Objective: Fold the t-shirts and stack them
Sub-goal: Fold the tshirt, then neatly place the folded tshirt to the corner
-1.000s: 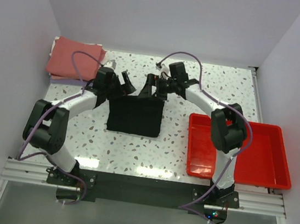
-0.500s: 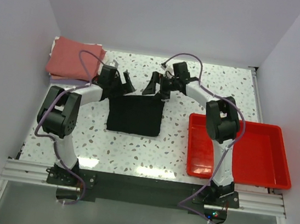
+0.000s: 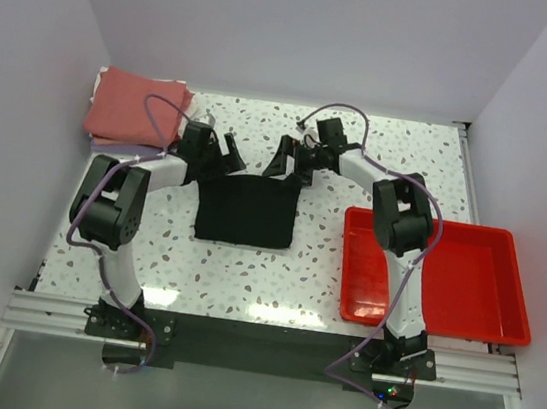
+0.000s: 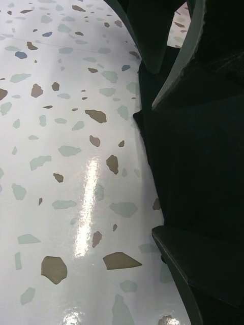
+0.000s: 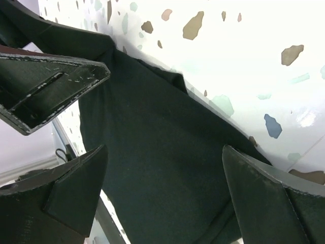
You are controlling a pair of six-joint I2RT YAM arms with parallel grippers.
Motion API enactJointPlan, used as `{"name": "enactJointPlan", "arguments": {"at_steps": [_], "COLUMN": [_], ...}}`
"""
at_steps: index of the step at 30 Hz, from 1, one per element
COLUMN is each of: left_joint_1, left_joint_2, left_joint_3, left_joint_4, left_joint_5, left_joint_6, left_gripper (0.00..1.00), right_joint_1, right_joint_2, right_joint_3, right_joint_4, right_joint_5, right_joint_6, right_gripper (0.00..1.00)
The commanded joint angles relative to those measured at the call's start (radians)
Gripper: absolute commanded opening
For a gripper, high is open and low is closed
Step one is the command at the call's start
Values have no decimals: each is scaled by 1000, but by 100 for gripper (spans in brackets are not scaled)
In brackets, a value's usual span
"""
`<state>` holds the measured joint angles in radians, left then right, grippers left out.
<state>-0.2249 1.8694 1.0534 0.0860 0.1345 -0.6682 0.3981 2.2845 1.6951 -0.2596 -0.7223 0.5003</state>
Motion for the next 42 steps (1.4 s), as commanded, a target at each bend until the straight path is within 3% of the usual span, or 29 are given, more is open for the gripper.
{"name": "enactJointPlan", "arguments": {"at_steps": [1,4,7,15,19,23,36,42], "left_joint_1": [12,12,12,12,12,12,10,-5], "left_joint_2": [-87,-196,-338,-602,-601,-559,-328,-308], "left_joint_3": [80,102,47,-205,-253,-273,-285,-340], "left_joint_4": [-72,-137,-186,-315,-321,-296,-230,-180], "left_joint_5": [2,-4,-82,-226,-200,-182,-111,-75], "left_joint_6": [36,51,59,52,45,51,38,32], "left_gripper": [100,100,100,100,100,100,100,87], "right_joint_1": [-8,-4,-1,8,7,7,7,7], "right_joint_2": [-56,-158,-316,-830,-1072,-1204,-1336,-1320], "right_joint_3": [86,140,86,-486,-690,-776,-802,-822], "right_joint_4": [-136,-182,-204,-92,-110,-158,-270,-259], "right_joint_5": [27,34,78,250,311,379,457,446], "right_joint_6": [-75,-115,-149,-146,-140,-134,-180,-183], "right_gripper": [99,99,99,99,99,99,99,99]}}
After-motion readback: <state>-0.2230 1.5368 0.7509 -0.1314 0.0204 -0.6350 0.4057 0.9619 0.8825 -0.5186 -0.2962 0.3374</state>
